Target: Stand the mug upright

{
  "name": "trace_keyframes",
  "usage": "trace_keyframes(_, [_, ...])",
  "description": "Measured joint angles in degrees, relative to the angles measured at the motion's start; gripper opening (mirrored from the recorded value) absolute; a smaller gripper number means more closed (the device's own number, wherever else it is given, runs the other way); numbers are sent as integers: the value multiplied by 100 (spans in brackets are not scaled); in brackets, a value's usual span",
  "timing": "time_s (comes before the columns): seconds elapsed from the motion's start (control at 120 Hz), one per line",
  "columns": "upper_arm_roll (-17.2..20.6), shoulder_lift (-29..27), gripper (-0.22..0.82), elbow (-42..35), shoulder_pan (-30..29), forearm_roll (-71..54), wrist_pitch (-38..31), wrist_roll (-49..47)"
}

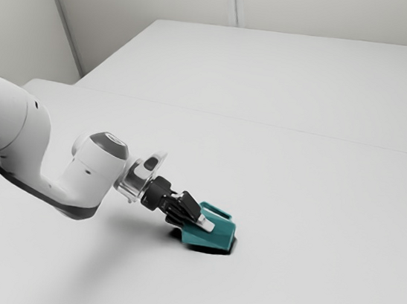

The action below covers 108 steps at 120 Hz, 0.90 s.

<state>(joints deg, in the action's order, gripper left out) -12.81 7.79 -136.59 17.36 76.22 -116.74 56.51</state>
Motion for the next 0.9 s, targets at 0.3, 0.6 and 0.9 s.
trace_keyframes(0.3, [-3,-209,-15,65,17,17,16,27])
trace_keyframes(0.6, [-11,-1000,-16,401,85,-678,-153,-68])
trace_keyframes(0.9, [-80,-1589,-16,779,-38,-3927,-545,-981])
